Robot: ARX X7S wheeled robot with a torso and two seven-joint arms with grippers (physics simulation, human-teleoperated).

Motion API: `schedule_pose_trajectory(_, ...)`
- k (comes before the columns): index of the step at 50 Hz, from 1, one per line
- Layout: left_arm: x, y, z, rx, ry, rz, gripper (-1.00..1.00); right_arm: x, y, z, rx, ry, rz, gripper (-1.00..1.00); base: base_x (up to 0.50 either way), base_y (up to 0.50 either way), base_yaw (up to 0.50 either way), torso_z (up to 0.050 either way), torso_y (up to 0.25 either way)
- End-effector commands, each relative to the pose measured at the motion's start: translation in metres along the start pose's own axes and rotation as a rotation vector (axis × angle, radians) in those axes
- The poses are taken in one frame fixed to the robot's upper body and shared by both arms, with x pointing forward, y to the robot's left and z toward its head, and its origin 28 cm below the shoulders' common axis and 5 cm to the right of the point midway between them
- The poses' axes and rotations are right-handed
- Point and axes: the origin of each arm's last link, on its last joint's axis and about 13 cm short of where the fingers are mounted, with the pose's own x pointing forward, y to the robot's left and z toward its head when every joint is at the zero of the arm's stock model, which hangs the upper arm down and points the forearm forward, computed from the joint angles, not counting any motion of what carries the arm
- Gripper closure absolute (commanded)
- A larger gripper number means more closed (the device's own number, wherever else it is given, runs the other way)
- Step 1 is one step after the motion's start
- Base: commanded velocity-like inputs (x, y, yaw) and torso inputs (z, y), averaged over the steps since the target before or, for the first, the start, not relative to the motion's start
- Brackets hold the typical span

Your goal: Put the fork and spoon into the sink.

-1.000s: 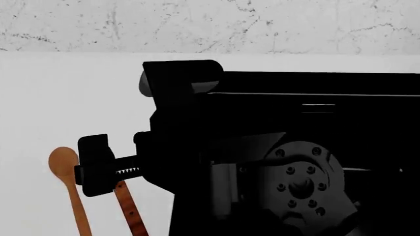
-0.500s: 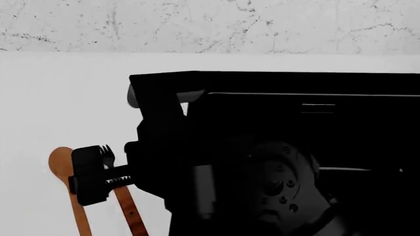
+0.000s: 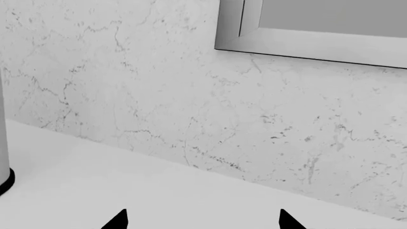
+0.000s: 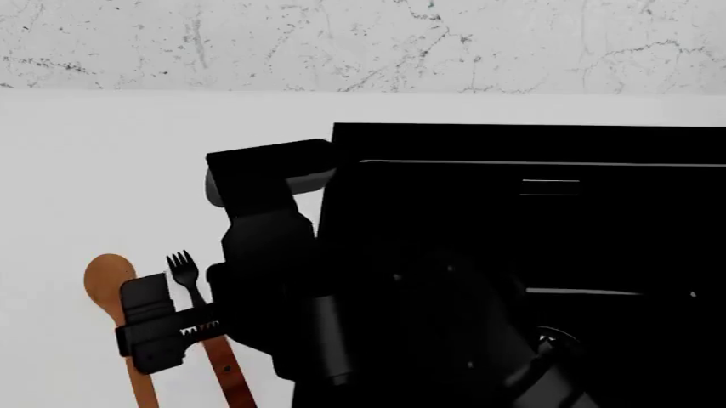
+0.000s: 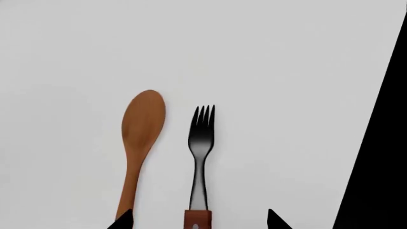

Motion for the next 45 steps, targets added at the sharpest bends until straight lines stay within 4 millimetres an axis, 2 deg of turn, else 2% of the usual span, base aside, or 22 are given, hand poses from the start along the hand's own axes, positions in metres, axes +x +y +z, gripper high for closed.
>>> schedule_pose_trajectory(1, 0.002, 0.002, -0.003, -0.003, 0.006, 0.001, -1.0, 0.007, 0.004, -0.003, -0.022, 0.023, -0.001, -1.0, 0.0, 0.0, 0.0, 0.0, 0.0)
schedule_pose_trajectory(31, 0.004, 0.008, -0.01, -0.007, 0.014, -0.004, -1.0, 0.027, 0.008, -0.014, -0.052, 0.082, -0.008, -1.0, 0.0, 0.0, 0.0, 0.0, 0.0)
schedule_pose_trajectory(45, 0.005, 0.008, -0.013, -0.007, 0.019, -0.005, -1.0, 0.034, 0.005, -0.019, -0.047, 0.107, -0.017, -1.0, 0.0, 0.0, 0.0, 0.0, 0.0)
